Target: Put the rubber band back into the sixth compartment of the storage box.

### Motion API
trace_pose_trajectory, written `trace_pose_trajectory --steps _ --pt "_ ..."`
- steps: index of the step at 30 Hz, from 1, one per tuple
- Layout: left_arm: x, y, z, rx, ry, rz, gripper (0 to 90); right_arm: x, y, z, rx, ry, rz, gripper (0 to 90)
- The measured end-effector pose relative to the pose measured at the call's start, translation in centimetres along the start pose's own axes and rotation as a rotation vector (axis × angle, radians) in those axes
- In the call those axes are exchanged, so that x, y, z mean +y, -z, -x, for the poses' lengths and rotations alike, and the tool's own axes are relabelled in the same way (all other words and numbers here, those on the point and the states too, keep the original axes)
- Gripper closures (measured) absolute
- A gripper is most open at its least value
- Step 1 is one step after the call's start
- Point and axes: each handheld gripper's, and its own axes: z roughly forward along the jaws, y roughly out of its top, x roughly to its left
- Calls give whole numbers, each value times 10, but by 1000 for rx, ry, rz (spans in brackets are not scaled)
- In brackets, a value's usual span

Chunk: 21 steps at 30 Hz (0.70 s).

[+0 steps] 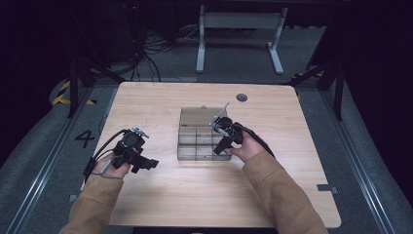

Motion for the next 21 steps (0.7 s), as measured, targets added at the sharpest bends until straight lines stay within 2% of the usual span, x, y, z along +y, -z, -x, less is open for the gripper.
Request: trace_pose_trajectory --steps 10,12,21 --pt "1 0 -1 -3 3 3 209 -9 26 -5 -54 -4 78 646" --pt "0 0 -1 -1 5 4 209 -10 28 -4 -59 7 86 645" --pt "0 2 -3 3 9 6 209 -27 49 -5 -127 -5 124 640"
